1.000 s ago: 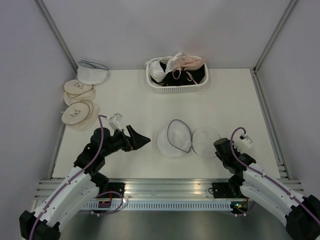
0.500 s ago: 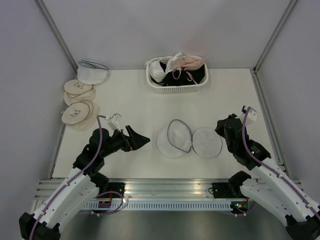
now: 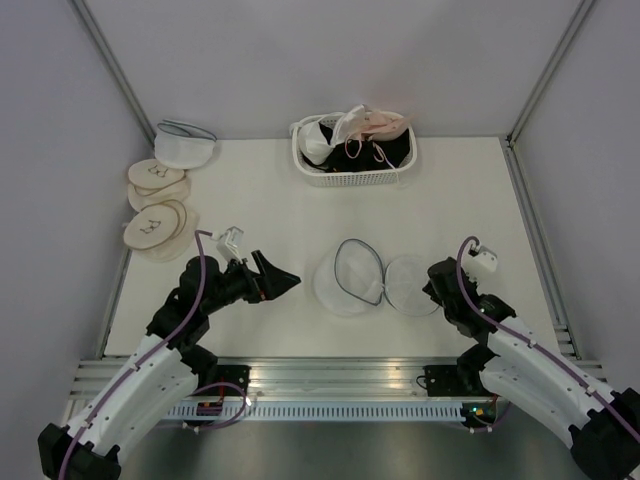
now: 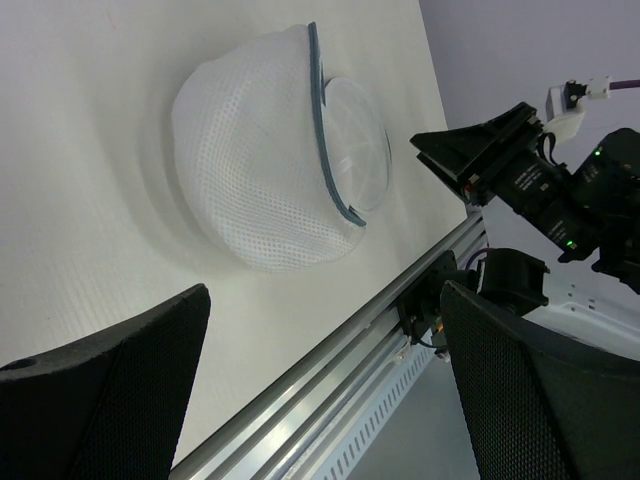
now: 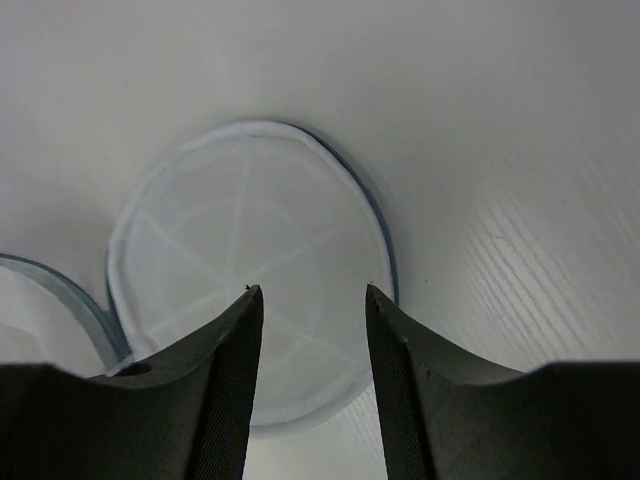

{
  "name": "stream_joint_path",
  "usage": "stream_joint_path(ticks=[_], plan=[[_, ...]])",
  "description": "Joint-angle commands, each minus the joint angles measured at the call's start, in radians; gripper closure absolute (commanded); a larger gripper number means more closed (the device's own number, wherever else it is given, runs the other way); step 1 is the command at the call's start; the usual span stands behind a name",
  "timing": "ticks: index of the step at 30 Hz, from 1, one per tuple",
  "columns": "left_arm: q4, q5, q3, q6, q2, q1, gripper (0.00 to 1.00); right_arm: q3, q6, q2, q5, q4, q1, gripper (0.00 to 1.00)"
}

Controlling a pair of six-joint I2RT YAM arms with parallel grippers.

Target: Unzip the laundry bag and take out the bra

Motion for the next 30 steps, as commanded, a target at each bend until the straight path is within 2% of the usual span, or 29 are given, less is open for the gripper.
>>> stream_joint_path(ticks=[1,6,9,16,20,24,30], plan=[[-0.008,-0.014,0.030,0.000,0.017,-0.004,0.00,-0.074,0.071,0.011,-0.058,0.067,0.002,0.49],[-0.008,-0.014,0.025,-0.006,0.020,-0.004,0.00,-0.140,0.092,0.100,-0.073,0.150,0.002,0.57],[-0.008,-0.022,0.019,-0.009,0.011,-0.004,0.01,-0.148,0.104,0.155,-0.063,0.185,0.000,0.58],[-0.008,-0.023,0.019,-0.009,0.022,-0.004,0.00,-0.130,0.112,0.215,-0.044,0.160,0.002,0.60],[-0.007,-0.029,0.014,-0.009,0.022,-0.006,0.00,-0.092,0.077,0.113,-0.031,0.098,0.002,0.60],[0.007,-0.031,0.002,-0.016,0.026,-0.004,0.01,-0.072,0.048,-0.022,0.008,0.029,0.000,0.52],[0.026,-0.020,-0.009,-0.023,0.040,-0.004,0.00,-0.058,0.063,0.004,0.013,-0.024,0.000,0.50]])
